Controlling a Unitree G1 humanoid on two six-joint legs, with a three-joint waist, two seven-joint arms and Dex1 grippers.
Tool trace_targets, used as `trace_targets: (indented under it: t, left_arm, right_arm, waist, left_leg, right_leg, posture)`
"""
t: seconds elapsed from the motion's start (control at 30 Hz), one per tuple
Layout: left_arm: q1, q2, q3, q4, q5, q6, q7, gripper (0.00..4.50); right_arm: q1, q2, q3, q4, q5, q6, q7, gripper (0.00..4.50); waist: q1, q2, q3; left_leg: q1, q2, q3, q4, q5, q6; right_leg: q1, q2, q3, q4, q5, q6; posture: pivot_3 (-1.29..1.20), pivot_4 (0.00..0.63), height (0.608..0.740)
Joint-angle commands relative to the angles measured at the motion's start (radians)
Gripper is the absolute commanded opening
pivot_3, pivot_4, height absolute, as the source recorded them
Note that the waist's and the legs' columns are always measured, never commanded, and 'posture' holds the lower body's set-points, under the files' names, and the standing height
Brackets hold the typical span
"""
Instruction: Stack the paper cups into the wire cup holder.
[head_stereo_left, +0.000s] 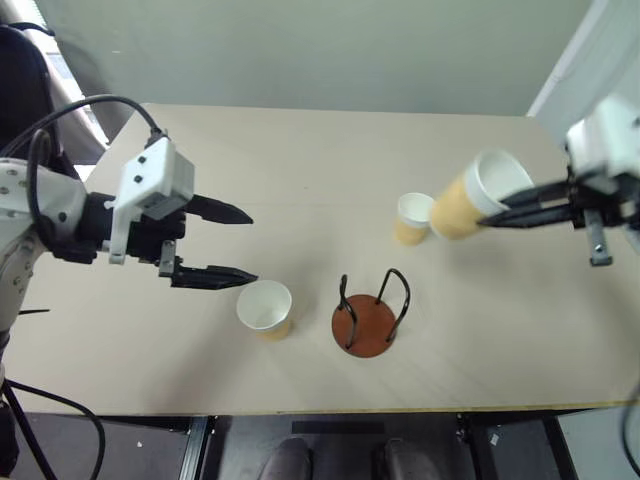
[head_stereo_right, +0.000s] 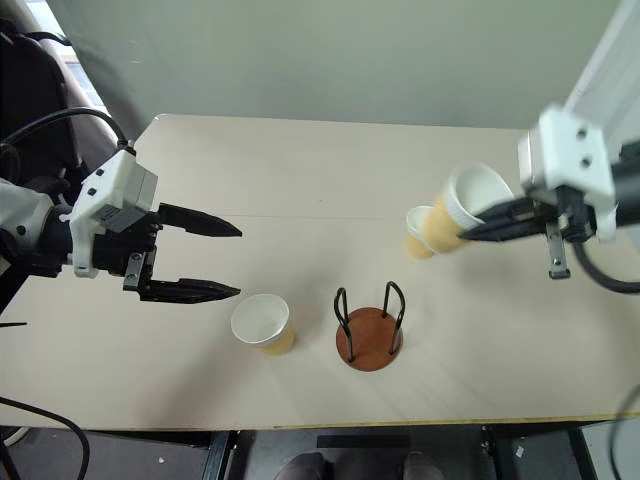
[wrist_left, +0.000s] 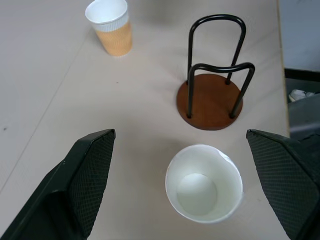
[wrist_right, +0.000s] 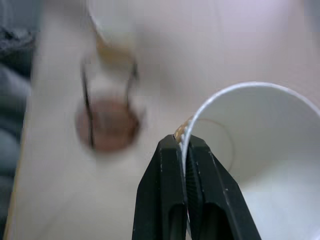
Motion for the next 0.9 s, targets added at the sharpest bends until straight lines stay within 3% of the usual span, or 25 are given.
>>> trace_targets:
  t: [0.03,0.3,0.77,0.9]
  left_arm:
    - [-0.036,-0.007,-0.039,0.005,0.027,-0.029,0.004,4.5]
    - [-0.03,0.006,-0.033,-0.009,0.017,-0.017,-0.003,4.5]
    - [0.054,0.041,0.017,-0.063,0.005,0.004,0.033,4.5]
    - [0.058,0.047,0.011,-0.059,0.011,0.003,0.038,4.5]
  right_arm:
    - [-0.086,0.098,0.1,-0.03,0.044,0.028,0.013,0.05]
    - [-0.075,0.162,0.303,-0.02,-0.127,-0.078,0.068,0.05]
    - [-0.006,0.204,0.353,-0.03,-0.202,-0.127,0.106,0.05]
    - [-0.003,0.221,0.372,-0.008,-0.252,-0.148,0.099,0.88]
  waist:
    - [-0.003,0.0,0.0]
    - [-0.001,0.0,0.0]
    - [-0.003,0.0,0.0]
    - [-0.003,0.0,0.0]
  left_leg:
    - [0.0,0.0,0.0,0.001,0.0,0.0]
    - [-0.001,-0.001,-0.003,0.002,0.001,-0.001]
    - [-0.001,0.0,-0.002,0.002,0.001,-0.001]
    - [-0.001,0.0,-0.002,0.002,0.001,-0.001]
  right_leg:
    - [0.0,0.0,0.0,0.0,0.0,0.0]
    - [0.0,-0.002,-0.002,0.002,0.0,-0.002]
    - [0.0,-0.002,-0.003,0.003,0.0,-0.002]
    - [0.0,-0.002,-0.003,0.003,0.0,-0.002]
  posture:
    - [0.0,0.15,0.74]
    - [0.0,0.15,0.74]
    - [0.0,0.15,0.74]
    - [0.0,0.15,0.74]
